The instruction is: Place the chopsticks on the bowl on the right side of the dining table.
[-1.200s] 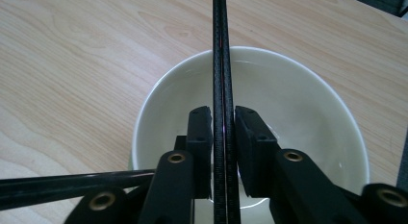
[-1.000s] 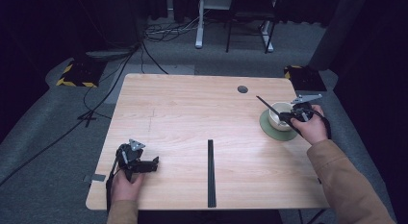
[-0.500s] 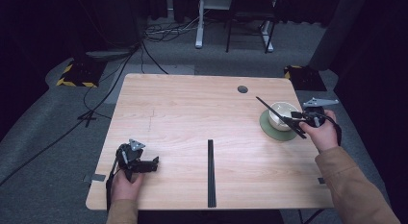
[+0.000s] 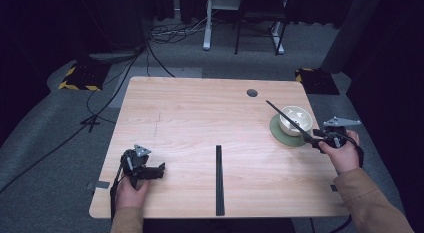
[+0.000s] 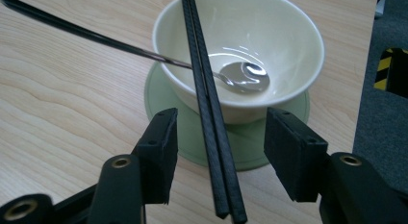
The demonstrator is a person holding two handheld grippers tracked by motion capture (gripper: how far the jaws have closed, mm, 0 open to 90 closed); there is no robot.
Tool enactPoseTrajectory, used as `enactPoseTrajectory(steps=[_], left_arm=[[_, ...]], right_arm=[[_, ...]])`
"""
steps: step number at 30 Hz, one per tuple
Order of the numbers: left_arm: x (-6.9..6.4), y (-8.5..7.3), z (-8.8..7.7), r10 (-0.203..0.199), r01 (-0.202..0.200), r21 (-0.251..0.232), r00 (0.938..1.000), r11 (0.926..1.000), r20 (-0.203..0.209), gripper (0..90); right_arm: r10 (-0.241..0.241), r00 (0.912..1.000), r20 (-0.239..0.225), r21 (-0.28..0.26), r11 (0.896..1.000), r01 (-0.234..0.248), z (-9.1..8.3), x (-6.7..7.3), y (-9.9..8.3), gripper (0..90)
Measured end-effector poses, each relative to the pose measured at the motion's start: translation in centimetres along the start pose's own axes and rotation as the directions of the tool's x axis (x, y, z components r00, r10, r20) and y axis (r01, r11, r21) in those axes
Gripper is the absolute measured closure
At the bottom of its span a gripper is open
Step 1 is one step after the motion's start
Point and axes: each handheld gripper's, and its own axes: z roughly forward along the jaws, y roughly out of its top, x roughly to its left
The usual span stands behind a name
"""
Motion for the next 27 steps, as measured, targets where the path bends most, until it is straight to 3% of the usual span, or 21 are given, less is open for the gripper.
enactPoseTrajectory(steps=[12,27], left_arm=[[0.0,-0.1,0.0,-0.002,0.002,-0.008,1.0,1.0,0.003,0.5],[-0.1,-0.2,0.0,-0.005,0.005,-0.009,1.0,0.9999,0.006,0.5]], right_arm=[[0.055,0.9972,0.051,0.001,0.999,-0.055,0.2,-2.9,-0.7,46.4],[0.111,0.987,0.117,-0.012,0.994,-0.11,0.0,-6.2,-0.3,45.8]])
